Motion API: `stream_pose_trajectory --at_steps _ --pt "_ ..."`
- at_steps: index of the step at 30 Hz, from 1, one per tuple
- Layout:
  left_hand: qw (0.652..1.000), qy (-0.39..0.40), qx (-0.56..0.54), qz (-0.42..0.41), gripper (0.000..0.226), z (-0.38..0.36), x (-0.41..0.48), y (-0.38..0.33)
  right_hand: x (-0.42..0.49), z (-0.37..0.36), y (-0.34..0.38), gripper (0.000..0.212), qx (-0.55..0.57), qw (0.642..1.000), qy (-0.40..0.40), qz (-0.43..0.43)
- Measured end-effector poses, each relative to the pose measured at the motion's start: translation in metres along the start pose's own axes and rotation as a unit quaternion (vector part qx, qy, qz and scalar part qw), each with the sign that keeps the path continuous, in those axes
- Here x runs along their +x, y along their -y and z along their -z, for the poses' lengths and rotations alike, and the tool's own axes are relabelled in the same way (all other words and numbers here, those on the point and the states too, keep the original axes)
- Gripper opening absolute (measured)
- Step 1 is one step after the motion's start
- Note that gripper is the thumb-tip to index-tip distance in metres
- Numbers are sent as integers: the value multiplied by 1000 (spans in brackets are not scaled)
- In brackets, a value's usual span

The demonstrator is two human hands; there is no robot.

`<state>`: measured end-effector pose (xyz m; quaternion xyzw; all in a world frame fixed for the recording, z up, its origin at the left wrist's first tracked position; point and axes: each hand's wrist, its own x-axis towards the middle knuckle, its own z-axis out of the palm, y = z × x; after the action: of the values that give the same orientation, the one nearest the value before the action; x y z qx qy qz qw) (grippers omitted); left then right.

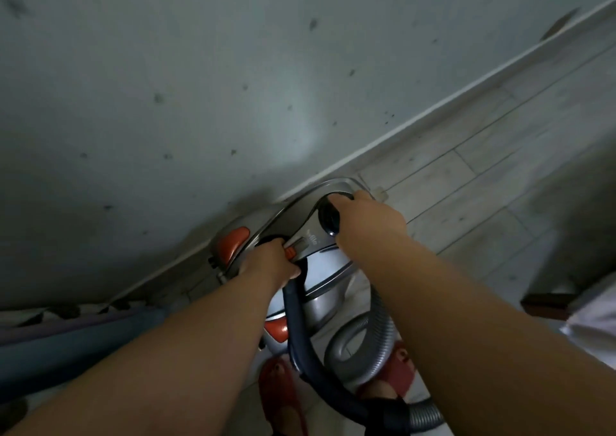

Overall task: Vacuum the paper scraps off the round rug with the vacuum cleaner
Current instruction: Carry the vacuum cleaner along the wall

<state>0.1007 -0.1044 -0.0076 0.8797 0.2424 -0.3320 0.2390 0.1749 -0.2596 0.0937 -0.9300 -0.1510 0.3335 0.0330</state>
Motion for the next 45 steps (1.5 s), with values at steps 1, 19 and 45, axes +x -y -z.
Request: stream_pose_trajectory --at_steps 1,19,45 --pt "1000 -4 -1 -7 49 7 -6 -18 -6 15 -11 63 -1 1000 5 -8" --pt "993 -11 35 -114 39 69 -26 -378 -8 230 -279 37 0 994 -59 -93" --pt "966 49 120 -222 47 60 134 -968 113 515 -765 54 18 977 -45 -206"
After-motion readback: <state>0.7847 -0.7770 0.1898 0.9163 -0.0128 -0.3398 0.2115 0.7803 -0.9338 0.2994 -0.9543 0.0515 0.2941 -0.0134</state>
